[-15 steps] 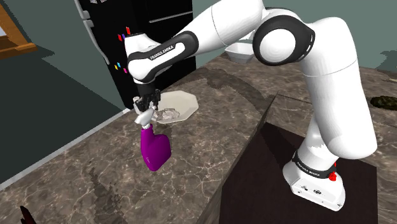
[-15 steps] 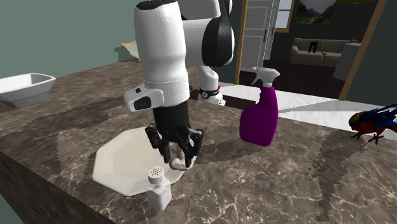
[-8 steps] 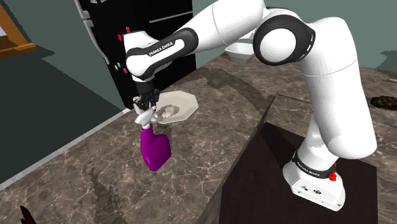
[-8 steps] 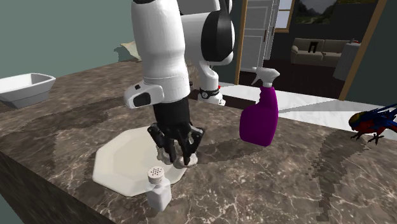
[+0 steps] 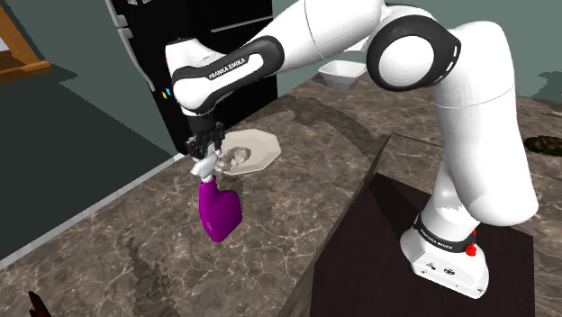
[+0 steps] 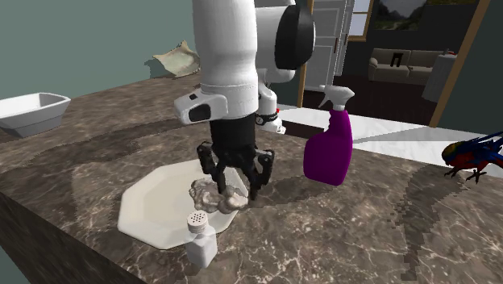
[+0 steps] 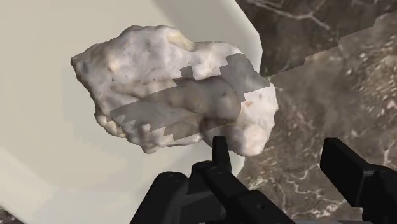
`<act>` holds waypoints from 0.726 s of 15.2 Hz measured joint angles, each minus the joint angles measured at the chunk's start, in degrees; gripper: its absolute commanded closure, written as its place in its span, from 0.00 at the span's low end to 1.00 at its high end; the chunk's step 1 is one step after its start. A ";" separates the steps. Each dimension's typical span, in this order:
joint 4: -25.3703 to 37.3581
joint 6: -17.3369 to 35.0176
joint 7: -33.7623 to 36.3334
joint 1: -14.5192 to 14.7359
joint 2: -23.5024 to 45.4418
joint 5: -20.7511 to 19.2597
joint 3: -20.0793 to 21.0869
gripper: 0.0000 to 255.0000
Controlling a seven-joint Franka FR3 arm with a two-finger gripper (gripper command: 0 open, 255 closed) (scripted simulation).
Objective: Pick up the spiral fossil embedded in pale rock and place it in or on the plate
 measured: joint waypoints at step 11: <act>-8.58 7.50 29.76 20.99 -4.54 -35.19 -13.03 0.00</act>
